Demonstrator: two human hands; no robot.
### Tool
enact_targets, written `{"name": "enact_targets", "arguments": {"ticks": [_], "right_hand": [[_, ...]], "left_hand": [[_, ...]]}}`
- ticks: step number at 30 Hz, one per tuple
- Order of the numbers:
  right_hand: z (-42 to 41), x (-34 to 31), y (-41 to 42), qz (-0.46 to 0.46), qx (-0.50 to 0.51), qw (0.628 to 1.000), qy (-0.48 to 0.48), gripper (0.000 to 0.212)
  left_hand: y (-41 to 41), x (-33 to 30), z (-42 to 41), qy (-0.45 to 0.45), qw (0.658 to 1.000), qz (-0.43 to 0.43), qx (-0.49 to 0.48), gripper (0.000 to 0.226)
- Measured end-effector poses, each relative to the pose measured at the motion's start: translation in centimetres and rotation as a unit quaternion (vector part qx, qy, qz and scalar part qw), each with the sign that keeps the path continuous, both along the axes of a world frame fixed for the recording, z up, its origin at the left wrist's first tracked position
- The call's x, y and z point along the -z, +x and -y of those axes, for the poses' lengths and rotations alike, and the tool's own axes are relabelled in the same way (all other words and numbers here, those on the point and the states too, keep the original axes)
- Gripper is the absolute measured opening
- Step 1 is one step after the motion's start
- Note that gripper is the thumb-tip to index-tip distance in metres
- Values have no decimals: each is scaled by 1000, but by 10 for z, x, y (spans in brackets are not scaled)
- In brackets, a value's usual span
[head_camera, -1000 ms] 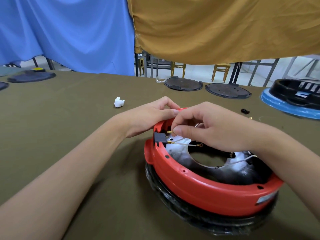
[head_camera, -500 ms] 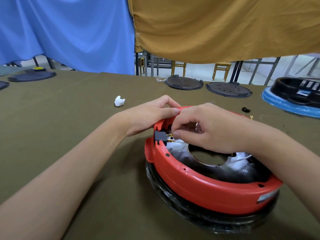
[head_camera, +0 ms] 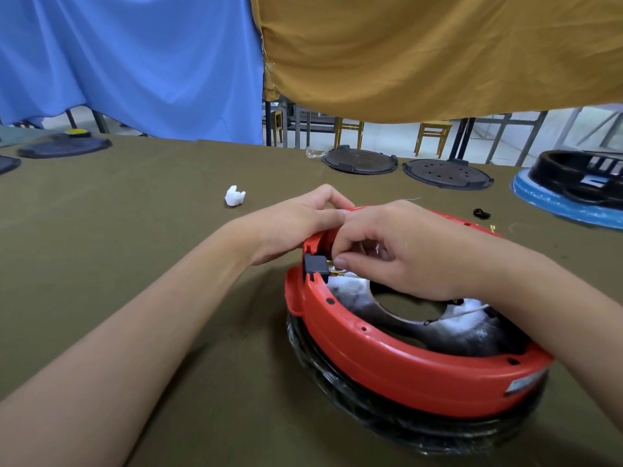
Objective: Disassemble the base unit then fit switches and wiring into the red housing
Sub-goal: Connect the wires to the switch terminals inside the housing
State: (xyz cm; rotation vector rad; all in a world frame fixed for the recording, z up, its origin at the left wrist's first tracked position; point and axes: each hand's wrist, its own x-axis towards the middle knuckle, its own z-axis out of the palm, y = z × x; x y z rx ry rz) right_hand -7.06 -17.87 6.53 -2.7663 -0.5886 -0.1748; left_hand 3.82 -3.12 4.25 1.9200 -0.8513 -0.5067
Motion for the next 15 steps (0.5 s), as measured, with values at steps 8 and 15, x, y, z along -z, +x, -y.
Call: {"name": "enact_targets", "arguments": {"ticks": [8,15], "right_hand": [[2,-1,-3,3,13,1000,-14,13],[0,-2,-4,29,6,998,-47,14]], "left_hand": [[1,0,-1,1,1000,-6,7,24],[0,0,-1,2,1000,-2,7,25]]}}
